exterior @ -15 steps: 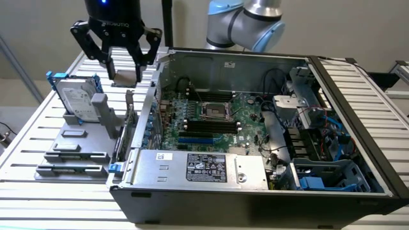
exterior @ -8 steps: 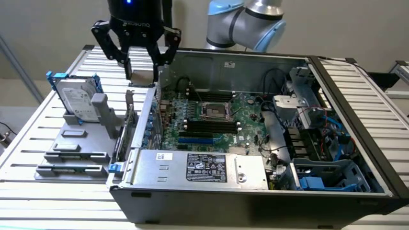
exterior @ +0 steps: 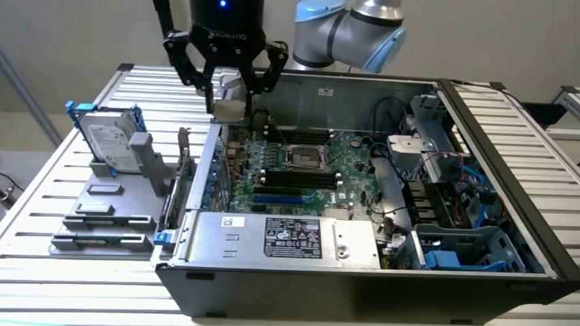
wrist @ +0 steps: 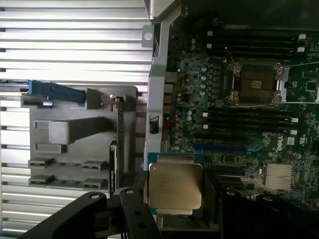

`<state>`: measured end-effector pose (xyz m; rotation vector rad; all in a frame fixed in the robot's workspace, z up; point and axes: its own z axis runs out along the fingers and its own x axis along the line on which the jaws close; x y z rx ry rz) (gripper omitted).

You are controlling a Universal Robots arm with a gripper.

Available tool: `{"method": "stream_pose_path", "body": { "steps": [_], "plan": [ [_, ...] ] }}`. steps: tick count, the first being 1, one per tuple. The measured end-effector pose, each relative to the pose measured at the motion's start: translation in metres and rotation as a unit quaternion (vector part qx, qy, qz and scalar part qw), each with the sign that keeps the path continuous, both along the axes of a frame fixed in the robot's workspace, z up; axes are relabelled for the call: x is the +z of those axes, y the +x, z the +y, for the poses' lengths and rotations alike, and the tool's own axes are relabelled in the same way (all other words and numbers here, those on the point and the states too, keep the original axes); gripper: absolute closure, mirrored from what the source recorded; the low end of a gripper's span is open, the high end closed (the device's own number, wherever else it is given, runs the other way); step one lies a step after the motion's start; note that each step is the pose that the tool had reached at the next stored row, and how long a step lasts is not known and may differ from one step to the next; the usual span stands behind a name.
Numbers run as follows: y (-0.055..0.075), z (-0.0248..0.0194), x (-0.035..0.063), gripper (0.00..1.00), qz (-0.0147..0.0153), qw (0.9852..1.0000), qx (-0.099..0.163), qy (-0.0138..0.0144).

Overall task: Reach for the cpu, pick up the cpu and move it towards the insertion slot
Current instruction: 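Pick up the cpu and move it towards the insertion slot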

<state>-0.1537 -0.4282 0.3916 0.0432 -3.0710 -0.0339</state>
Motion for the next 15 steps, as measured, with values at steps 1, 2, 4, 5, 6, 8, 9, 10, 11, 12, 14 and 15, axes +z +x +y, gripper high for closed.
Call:
{"method": "stream_pose_path", "body": {
  "steps": [1,2,4,5,6,8,9,10,11,12,14,15],
  "plan": [
    [0.005,0.0000,0.0000,0.46,0.0000,1.0000,0.000,0.0001],
    [0.009,0.0000,0.0000,0.46,0.0000,1.0000,0.000,0.0002],
    [0.018,0.0000,0.0000,0.46,0.0000,1.0000,0.000,0.0002],
    [0.023,0.0000,0.0000,0.46,0.0000,1.0000,0.000,0.0003],
    [0.028,0.0001,0.0000,0.46,0.0000,1.0000,0.000,0.0003],
    [0.036,0.0002,0.0000,0.46,0.0000,1.0000,0.000,0.0003],
    [0.041,0.0003,0.0000,0.46,0.0000,1.0000,0.000,0.0003],
    [0.046,0.0005,0.0000,0.46,0.0000,1.0000,0.000,0.0003],
    [0.050,0.0008,0.0000,0.46,0.0000,1.0000,0.000,0.0003],
    [0.055,0.0012,0.0000,0.46,0.0000,1.0000,0.000,0.0003],
    [0.064,0.0031,-0.0001,0.46,0.0000,1.0000,0.000,0.0003],
    [0.068,0.0043,-0.0001,0.46,0.0000,1.0000,0.000,0.0003]
  ]
}}
